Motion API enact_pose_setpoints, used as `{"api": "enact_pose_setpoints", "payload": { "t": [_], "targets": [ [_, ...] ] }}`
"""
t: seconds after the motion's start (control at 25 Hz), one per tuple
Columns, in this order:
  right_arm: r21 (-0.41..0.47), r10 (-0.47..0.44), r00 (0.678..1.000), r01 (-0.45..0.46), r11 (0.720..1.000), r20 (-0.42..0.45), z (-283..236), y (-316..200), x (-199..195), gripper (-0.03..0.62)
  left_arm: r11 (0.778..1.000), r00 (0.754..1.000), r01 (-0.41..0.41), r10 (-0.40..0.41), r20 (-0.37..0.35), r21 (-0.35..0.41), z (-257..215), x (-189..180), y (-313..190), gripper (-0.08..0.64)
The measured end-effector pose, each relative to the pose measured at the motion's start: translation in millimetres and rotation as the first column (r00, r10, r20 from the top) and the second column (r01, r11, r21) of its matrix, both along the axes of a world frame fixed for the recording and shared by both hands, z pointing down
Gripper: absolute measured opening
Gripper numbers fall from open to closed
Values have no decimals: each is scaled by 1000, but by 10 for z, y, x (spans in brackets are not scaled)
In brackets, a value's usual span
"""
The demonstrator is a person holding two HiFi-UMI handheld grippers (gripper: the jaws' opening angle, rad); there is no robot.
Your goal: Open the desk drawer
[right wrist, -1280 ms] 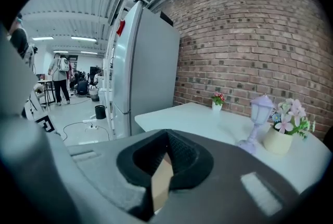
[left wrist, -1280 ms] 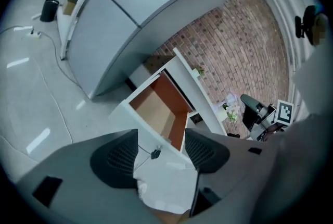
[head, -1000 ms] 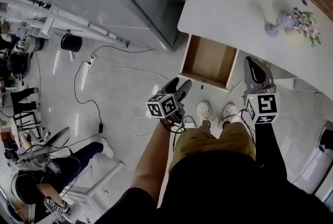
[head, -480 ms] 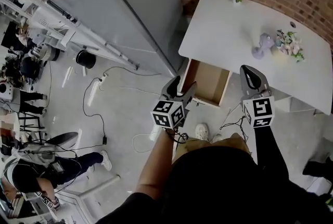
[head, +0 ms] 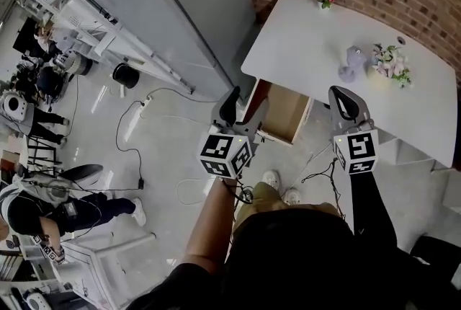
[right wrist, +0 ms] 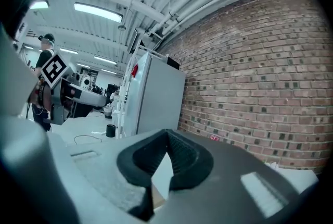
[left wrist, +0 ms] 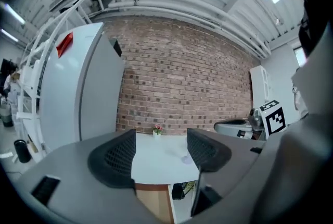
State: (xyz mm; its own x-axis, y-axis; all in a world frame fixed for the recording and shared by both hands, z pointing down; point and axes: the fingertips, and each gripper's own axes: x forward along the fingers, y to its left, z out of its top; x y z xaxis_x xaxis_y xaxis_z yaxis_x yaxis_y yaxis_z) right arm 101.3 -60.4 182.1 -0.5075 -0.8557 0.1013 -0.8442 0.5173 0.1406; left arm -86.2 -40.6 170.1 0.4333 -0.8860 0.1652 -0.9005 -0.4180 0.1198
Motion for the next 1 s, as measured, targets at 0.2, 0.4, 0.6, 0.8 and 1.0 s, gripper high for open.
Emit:
{"api": "enact_pose_setpoints", "payload": {
  "t": [0.2,0.4,0.6,0.8,1.0],
  "targets": [
    [14,-25,999,24,1000,23,-85,116,104,-1,997,991,27,-36,126,74,-246,162,138,295],
    [38,-42,998,41,998,39,-262,188,130,-2,977,964,100,-142,224,188,-558,93,194,305],
    [62,-49,998,46,997,47,-356,226,127,0,974,955,106,-156,252,200,-648,92,270,287],
    [78,-47,997,43,996,60,-394,303,107,-2,972,956,135,-178,232,192,-639,18,375,119],
    [83,-47,997,42,996,61,-415,397,66,-2,968,961,127,-174,215,218,-697,46,441,9]
  ]
}}
